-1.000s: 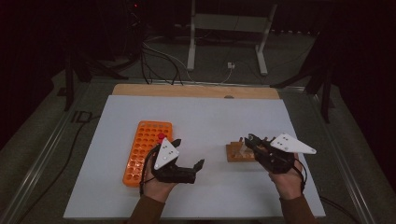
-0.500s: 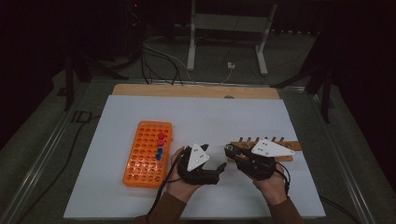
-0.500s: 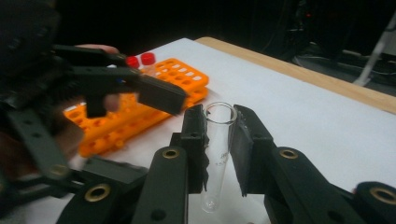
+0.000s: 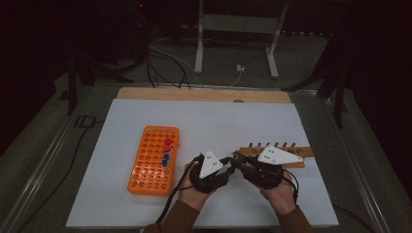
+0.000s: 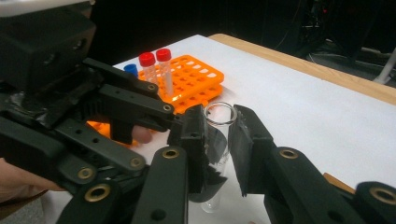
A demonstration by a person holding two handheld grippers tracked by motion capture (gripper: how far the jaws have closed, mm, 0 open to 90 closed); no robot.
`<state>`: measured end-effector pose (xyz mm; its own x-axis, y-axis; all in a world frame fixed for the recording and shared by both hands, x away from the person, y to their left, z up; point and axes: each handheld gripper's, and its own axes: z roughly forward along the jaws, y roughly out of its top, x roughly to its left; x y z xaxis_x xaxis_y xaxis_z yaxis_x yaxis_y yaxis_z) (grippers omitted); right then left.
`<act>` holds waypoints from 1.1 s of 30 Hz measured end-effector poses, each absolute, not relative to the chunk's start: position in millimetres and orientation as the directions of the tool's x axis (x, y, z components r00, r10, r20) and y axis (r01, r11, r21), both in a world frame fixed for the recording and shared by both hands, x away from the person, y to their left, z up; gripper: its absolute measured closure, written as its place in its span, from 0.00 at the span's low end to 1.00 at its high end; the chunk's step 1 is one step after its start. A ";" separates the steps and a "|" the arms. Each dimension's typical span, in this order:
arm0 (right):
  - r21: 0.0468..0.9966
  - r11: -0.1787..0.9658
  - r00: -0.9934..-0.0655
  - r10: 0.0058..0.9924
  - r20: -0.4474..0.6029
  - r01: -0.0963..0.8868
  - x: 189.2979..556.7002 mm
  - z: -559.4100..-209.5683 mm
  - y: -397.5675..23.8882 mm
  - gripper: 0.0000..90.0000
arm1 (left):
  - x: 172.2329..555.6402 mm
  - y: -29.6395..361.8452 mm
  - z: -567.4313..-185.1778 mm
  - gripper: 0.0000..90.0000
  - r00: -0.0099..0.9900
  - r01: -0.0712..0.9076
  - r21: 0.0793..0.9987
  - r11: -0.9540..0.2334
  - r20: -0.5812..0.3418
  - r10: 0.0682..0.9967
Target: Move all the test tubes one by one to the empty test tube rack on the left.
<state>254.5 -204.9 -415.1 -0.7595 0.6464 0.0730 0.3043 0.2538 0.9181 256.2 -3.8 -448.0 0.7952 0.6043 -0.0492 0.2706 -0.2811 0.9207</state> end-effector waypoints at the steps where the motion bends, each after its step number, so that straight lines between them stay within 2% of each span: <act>1: 0.918 0.256 -0.762 0.643 0.071 0.302 254.4 -415.2 -204.6 0.85 | 256.4 -4.0 -448.0 0.76 0.798 0.270 0.922 -0.277 -0.054 0.600; 5: 0.918 0.258 -0.765 0.640 0.072 0.302 254.3 -416.2 -203.7 0.85 | 255.3 -5.5 -449.1 0.83 0.808 0.260 0.920 -0.294 -0.040 0.588; 9: 0.917 0.258 -0.767 0.638 0.075 0.304 254.5 -416.8 -203.5 0.83 | 255.1 -4.1 -449.0 0.85 0.807 0.256 0.919 -0.299 -0.032 0.590; 12: 0.923 0.239 -0.766 0.637 0.085 0.301 254.8 -415.5 -204.6 0.69 | 255.7 -1.7 -449.0 0.85 0.802 0.259 0.918 -0.302 -0.030 0.596; 14: 0.927 0.223 -0.763 0.640 0.094 0.301 255.7 -414.8 -207.0 0.55 | 256.2 1.2 -449.3 0.85 0.795 0.266 0.916 -0.300 -0.033 0.605; 18: 0.930 0.183 -0.740 0.661 0.123 0.318 259.6 -415.5 -214.7 0.33 | 255.6 10.6 -449.2 0.85 0.783 0.276 0.913 -0.300 -0.033 0.621; 21: 0.928 0.176 -0.715 0.688 0.122 0.327 262.2 -416.5 -218.7 0.20 | 254.4 20.0 -448.2 0.85 0.776 0.281 0.916 -0.288 -0.040 0.629; 33: 0.917 0.153 -0.652 0.745 0.137 0.368 270.0 -420.2 -235.6 0.03 | 245.0 60.3 -444.3 0.85 0.749 0.272 0.923 -0.273 -0.025 0.662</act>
